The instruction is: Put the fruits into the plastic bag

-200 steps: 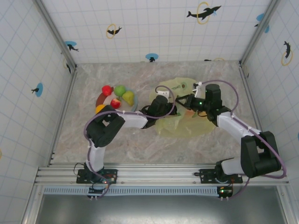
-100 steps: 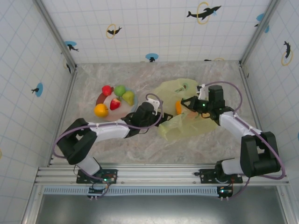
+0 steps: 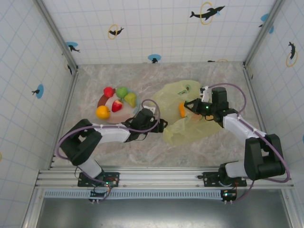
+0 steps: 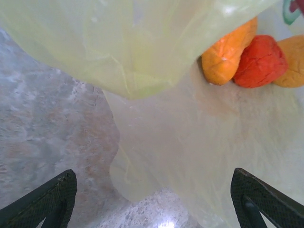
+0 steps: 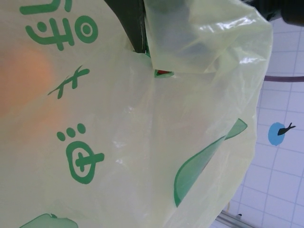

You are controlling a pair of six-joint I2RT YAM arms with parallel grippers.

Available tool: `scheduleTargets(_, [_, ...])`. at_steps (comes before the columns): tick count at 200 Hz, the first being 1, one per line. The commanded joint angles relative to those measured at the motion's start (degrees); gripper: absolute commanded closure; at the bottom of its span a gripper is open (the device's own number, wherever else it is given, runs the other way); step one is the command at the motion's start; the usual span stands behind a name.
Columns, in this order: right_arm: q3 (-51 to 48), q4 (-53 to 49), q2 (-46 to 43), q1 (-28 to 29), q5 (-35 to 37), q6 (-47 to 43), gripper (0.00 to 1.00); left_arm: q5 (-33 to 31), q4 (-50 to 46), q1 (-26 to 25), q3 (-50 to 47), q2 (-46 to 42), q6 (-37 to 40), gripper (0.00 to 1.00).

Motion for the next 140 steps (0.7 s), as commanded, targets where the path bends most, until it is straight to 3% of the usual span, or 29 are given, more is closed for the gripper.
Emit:
scheduleTargets(1, [1.15,1.12,-0.86,0.16,0.58,-0.07,1.00,3.40,4.47,-0.08,3.73,4.03,-3.26,0.22])
scheduleTargets(31, [0.98,1.03,-1.21,0.25,0.53,-0.05,1.00,5.63,7.05,-0.40,7.08,8.48,-4.38,0.40])
scheduleTargets(60, [1.24,0.79,-1.22,0.19,0.53,-0.37,1.00,7.69,7.51,-0.53,9.82,11.32,-4.70,0.64])
scheduleTargets(100, [5.71,-8.74,-1.91,-1.02,4.03,-7.44,1.00,10.18,8.30,-0.96,6.69,4.95,-2.85,1.00])
scheduleTargets(140, [13.83,-22.07,-4.63,-0.72,12.29,-16.89,1.00,17.65,9.79,-1.77,1.06,-7.87,-1.63,1.00])
